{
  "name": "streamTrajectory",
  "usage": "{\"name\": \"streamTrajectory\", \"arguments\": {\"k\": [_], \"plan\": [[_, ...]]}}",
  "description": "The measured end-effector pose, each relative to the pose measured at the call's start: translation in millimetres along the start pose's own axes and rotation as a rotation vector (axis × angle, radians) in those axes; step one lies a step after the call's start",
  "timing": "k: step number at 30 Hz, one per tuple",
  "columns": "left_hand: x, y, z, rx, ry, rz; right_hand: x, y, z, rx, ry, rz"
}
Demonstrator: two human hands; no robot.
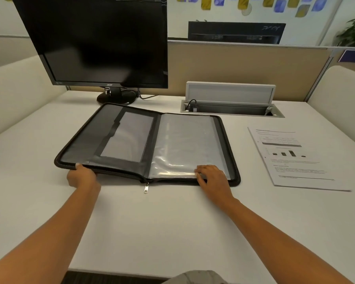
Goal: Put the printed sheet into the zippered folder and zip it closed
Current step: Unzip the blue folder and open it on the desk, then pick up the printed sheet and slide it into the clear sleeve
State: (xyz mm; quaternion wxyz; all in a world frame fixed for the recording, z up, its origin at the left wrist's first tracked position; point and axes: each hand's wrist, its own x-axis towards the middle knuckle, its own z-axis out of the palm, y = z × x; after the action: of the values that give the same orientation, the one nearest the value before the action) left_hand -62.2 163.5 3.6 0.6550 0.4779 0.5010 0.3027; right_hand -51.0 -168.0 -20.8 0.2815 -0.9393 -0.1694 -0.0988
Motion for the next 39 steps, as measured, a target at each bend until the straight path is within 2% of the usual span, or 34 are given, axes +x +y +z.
{"name": "streamTrajectory", "arguments": {"k": [8,11,14,16,19,22,24,26,33,39], "plan": [[11.8,-5.0,-5.5,0.100,0.085,-0.118,0.3,2.7,-1.2,0.010,-0.006,-0.011],[7.7,-1.6,-2.8,0.079,0.156,-0.053,1.0,4.3,-1.1,0.010,-0.009,-0.013],[8.3,1.7,1.4,0.188,0.168,0.155,1.8,6.0,-0.4,0.007,-0.009,-0.016],[8.3,-1.5,3.7,0.264,0.076,0.324,2.1,6.9,0.2,0.007,-0.001,-0.018],[1.8,-10.0,8.6,0.797,-0.088,0.656,2.9,8.1,1.4,-0.002,0.007,-0.024],[-12.1,-16.6,18.3,1.140,-0.371,0.891,3.5,8.9,2.5,-0.024,-0.002,-0.021],[-17.8,-21.6,23.8,1.325,-0.534,0.946,2.3,9.2,2.9,-0.022,-0.003,-0.016],[-19.5,-25.2,27.1,1.456,-0.606,0.939,1.1,9.7,2.2,-0.004,-0.009,-0.012],[-19.1,-24.8,26.3,1.433,-0.630,0.897,-0.8,8.1,0.0,0.048,-0.036,0.029],[-34.7,-18.2,40.6,1.394,-0.606,0.955,-6.2,4.7,-2.9,0.076,-0.029,0.065]]}}
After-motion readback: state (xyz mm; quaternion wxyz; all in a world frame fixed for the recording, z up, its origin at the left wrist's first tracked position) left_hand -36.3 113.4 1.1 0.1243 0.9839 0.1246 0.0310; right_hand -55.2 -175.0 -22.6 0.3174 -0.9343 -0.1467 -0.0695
